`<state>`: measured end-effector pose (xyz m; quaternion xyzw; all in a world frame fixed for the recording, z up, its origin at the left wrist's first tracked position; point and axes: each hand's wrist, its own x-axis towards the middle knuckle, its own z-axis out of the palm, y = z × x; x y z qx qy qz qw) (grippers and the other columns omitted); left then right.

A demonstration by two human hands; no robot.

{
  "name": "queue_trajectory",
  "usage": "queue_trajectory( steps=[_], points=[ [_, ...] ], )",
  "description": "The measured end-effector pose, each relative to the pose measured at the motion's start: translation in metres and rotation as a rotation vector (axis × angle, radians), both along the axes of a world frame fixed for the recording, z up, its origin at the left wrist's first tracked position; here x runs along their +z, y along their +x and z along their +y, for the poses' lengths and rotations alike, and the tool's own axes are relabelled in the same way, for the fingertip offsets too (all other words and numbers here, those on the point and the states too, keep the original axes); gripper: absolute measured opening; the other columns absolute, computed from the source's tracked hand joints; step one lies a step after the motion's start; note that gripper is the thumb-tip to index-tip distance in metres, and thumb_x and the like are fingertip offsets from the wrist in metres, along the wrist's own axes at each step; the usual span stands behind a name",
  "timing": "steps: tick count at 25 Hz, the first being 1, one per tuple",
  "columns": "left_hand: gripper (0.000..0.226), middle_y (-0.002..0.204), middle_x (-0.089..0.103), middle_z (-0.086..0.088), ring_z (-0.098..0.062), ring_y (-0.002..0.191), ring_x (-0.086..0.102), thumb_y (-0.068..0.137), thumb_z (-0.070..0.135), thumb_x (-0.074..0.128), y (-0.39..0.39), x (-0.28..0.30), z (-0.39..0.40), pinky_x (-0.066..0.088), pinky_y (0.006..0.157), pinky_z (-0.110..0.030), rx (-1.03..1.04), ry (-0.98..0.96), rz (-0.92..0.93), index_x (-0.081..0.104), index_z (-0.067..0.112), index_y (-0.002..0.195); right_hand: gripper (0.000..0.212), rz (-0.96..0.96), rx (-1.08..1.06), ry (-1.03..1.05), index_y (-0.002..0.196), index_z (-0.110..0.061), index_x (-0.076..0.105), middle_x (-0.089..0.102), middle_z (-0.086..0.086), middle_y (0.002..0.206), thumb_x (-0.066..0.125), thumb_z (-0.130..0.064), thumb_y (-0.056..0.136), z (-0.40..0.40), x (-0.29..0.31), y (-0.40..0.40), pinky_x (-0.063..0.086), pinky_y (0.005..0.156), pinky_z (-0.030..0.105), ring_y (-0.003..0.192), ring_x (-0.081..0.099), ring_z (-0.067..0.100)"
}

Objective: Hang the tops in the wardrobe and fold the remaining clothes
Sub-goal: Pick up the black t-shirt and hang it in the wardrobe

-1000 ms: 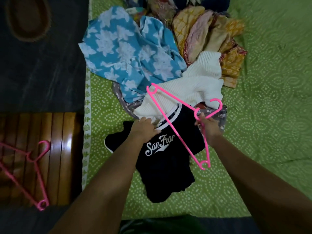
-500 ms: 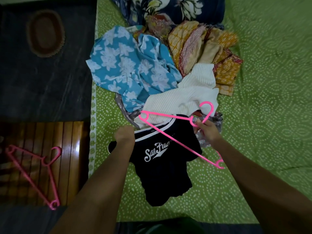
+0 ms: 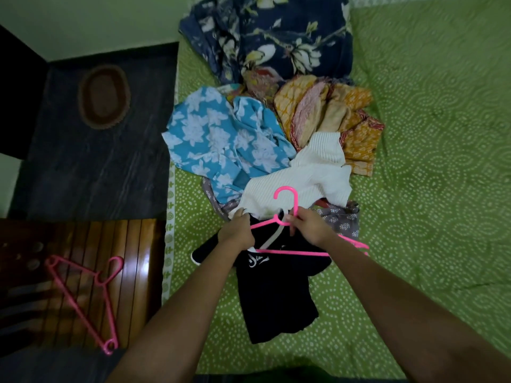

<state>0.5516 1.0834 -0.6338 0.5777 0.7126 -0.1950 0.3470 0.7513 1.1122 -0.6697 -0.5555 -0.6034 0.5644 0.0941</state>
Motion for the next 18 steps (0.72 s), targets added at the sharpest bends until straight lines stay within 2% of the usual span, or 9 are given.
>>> queue_trajectory(
  steps=[3,5,7,10,12,14,16,17,18],
  points=[
    [0.058,0.152,0.022,-0.004,-0.025,0.129,0.043,0.082,0.014,0.061,0.019,0.042,-0.007,0.044,0.096,-0.038,-0.024,0.023,-0.031,0.037,0.010,0.135,0.029,-0.049,0.043,0.085,0.093,-0.012,0.062,0.069,0.005,0.086,0.048,-0.037,0.097,-0.006,0.034,-0.029,0.046,0.077,0.036,0.080,0.062,0.021],
    [0.050,0.136,0.040,-0.006,-0.026,0.115,0.052,0.083,0.021,0.062,0.016,0.070,-0.012,0.047,0.088,-0.039,0.026,0.106,-0.132,0.040,0.012,0.127,0.030,-0.010,0.002,0.093,0.090,-0.011,0.062,0.069,0.007,0.085,0.048,-0.037,0.098,-0.011,0.058,-0.036,0.046,0.076,0.036,0.080,0.062,0.021],
    [0.040,0.119,0.053,-0.005,-0.027,0.106,0.055,0.087,0.029,0.058,0.004,0.099,-0.018,0.049,0.085,-0.041,0.033,0.257,-0.212,0.038,0.019,0.120,0.028,0.081,-0.089,0.077,0.085,-0.009,0.061,0.068,0.004,0.075,0.050,-0.032,0.098,-0.013,0.084,-0.033,0.045,0.073,0.033,0.073,0.062,0.017],
    [0.038,0.127,0.054,0.000,-0.024,0.121,0.041,0.094,0.039,0.051,-0.013,0.130,-0.023,0.036,0.098,-0.040,-0.210,0.472,-0.019,0.040,0.024,0.128,0.023,0.267,-0.156,0.044,0.079,-0.010,0.058,0.064,0.002,0.065,0.054,-0.024,0.097,-0.019,0.124,-0.023,0.043,0.070,0.029,0.062,0.060,0.010],
    [0.036,0.131,0.052,0.001,-0.023,0.123,0.043,0.099,0.040,0.041,-0.009,0.146,-0.025,0.030,0.100,-0.040,-0.296,0.503,0.000,0.044,0.022,0.131,0.015,0.357,-0.204,0.059,0.087,-0.013,0.055,0.064,0.005,0.072,0.058,-0.026,0.095,-0.028,0.148,-0.021,0.044,0.072,0.030,0.065,0.062,0.012],
    [0.036,0.129,0.053,-0.002,-0.022,0.121,0.048,0.101,0.038,0.036,0.002,0.164,-0.027,0.035,0.096,-0.039,-0.255,0.536,-0.134,0.047,0.019,0.129,0.031,0.209,-0.365,0.299,0.102,-0.017,0.050,0.059,-0.001,0.090,0.063,-0.041,0.088,-0.044,0.163,-0.020,0.040,0.079,0.035,0.081,0.057,0.013],
    [0.036,0.124,0.055,-0.002,-0.022,0.116,0.052,0.101,0.040,0.038,0.012,0.189,-0.030,0.040,0.089,-0.038,-0.212,0.614,-0.247,0.050,0.017,0.127,0.040,-0.067,-0.570,0.660,0.102,-0.014,0.048,0.048,-0.005,0.094,0.062,-0.048,0.085,-0.067,0.180,-0.015,0.030,0.076,0.036,0.087,0.043,0.013],
    [0.036,0.118,0.057,-0.002,-0.022,0.111,0.053,0.100,0.040,0.039,0.017,0.203,-0.032,0.040,0.083,-0.036,-0.209,0.672,-0.273,0.053,0.016,0.123,0.038,-0.108,-0.575,0.768,0.098,-0.013,0.049,0.047,-0.004,0.093,0.059,-0.048,0.086,-0.077,0.190,-0.014,0.031,0.075,0.037,0.087,0.042,0.016],
    [0.034,0.112,0.058,-0.003,-0.023,0.105,0.055,0.100,0.040,0.041,0.022,0.220,-0.036,0.038,0.076,-0.035,-0.219,0.741,-0.281,0.054,0.014,0.118,0.036,-0.108,-0.493,0.805,0.097,-0.014,0.051,0.049,-0.003,0.092,0.058,-0.048,0.087,-0.087,0.203,-0.016,0.034,0.075,0.039,0.087,0.045,0.019]
  ],
)
